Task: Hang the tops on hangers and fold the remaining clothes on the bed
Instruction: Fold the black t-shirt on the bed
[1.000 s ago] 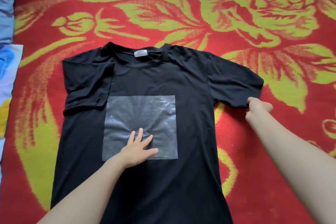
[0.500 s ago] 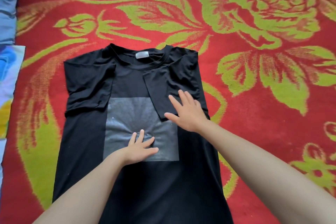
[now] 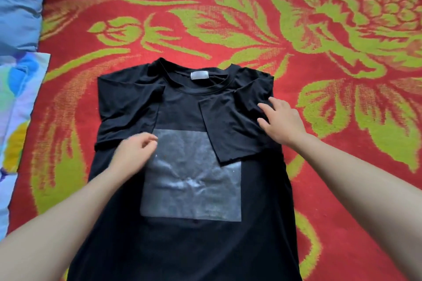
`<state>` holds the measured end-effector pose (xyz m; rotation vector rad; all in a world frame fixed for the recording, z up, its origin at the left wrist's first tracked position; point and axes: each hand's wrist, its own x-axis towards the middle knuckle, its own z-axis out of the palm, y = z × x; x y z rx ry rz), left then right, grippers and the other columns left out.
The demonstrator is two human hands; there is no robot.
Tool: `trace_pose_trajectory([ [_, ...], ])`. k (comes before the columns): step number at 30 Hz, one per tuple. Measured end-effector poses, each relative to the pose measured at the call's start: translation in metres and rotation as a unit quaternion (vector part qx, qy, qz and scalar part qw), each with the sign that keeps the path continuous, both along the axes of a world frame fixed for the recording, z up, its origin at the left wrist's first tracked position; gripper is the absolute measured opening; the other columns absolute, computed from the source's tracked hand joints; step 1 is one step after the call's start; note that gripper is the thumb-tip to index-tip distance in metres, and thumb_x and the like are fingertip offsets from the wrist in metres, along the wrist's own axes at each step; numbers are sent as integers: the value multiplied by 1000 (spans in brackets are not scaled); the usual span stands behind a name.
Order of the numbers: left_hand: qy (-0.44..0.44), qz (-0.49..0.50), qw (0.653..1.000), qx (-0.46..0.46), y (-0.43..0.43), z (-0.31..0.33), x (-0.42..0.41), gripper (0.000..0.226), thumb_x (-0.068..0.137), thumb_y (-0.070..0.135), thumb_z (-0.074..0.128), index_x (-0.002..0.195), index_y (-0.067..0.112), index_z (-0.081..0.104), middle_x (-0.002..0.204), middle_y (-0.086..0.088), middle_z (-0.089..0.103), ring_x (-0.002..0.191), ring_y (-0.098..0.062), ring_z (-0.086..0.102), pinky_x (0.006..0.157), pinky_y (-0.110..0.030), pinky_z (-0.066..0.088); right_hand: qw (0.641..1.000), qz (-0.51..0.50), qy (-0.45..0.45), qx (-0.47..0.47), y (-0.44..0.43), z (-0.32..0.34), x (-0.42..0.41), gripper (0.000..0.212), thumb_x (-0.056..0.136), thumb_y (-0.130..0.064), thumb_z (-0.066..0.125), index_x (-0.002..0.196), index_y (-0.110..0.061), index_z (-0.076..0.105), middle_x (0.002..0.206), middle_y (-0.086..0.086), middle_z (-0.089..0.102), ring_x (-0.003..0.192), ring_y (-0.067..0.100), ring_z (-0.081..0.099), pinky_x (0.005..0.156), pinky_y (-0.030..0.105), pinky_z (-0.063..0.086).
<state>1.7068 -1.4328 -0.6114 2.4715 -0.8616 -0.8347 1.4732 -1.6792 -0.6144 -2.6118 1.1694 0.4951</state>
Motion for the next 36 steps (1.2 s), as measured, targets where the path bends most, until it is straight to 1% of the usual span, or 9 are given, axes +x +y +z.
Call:
trace_pose_trajectory([
  [3,-123,25,992,27,-4,0,52,29,87,9,55,115,7,64,115,-18,63,110,-37,54,93,-44,42,998,52,33,-9,-21,-4,20,53,100,-36,33,149,-23,19,158,4,6,145,22,5,111,40,19],
  [8,-180,5,979,95,-21,-7,94,44,88,11,54,132,10,52,130,-22,50,117,-43,41,95,-48,36,994,10,89,57,-44,-16,46,54,100,-42,29,150,-30,12,159,5,-5,145,24,-1,112,43,19],
  [11,-188,-2,977,104,-34,-14,108,50,88,11,53,137,11,45,138,-18,45,122,-42,37,99,-50,34,995,-22,77,66,-54,-19,58,49,100,-44,27,147,-30,24,158,4,7,144,27,8,111,47,18],
  [14,-192,-2,976,104,-53,-17,120,56,90,8,49,144,13,35,149,-12,32,132,-38,29,103,-52,29,997,-63,-14,-42,-66,-20,70,41,99,-36,33,139,-26,41,150,9,29,136,31,23,107,47,22],
  [19,-184,-15,975,121,-77,-26,158,71,86,-4,42,149,17,19,157,-10,12,140,-35,18,112,-50,22,995,-78,-5,61,-92,-40,71,70,95,-24,52,150,-26,9,155,6,17,138,32,21,105,53,30],
  [22,-170,-11,977,128,-85,-29,177,76,83,-5,44,150,20,17,156,-10,17,141,-32,19,112,-49,22,993,-98,-6,62,-101,-42,75,78,89,-26,62,149,-27,12,151,7,26,133,34,30,101,53,34],
  [27,-120,3,977,177,-97,-34,184,72,86,11,57,147,29,24,146,-12,38,134,-33,33,106,-49,29,989,-133,-31,59,-99,-48,75,66,87,-24,64,143,-28,30,150,2,26,134,29,27,98,52,32],
  [32,-164,31,975,149,-105,-24,187,32,89,17,57,121,20,61,125,-11,60,123,-31,46,98,-42,30,983,-159,-71,50,-98,-54,74,56,85,-20,64,135,-26,40,145,-1,32,131,26,30,94,48,32],
  [36,-165,37,982,79,-96,-8,185,16,86,11,58,97,18,67,107,-13,66,109,-34,54,93,-40,36,981,-171,-80,51,-101,-55,76,50,83,-18,66,128,-22,45,141,1,36,128,26,32,92,47,32],
])
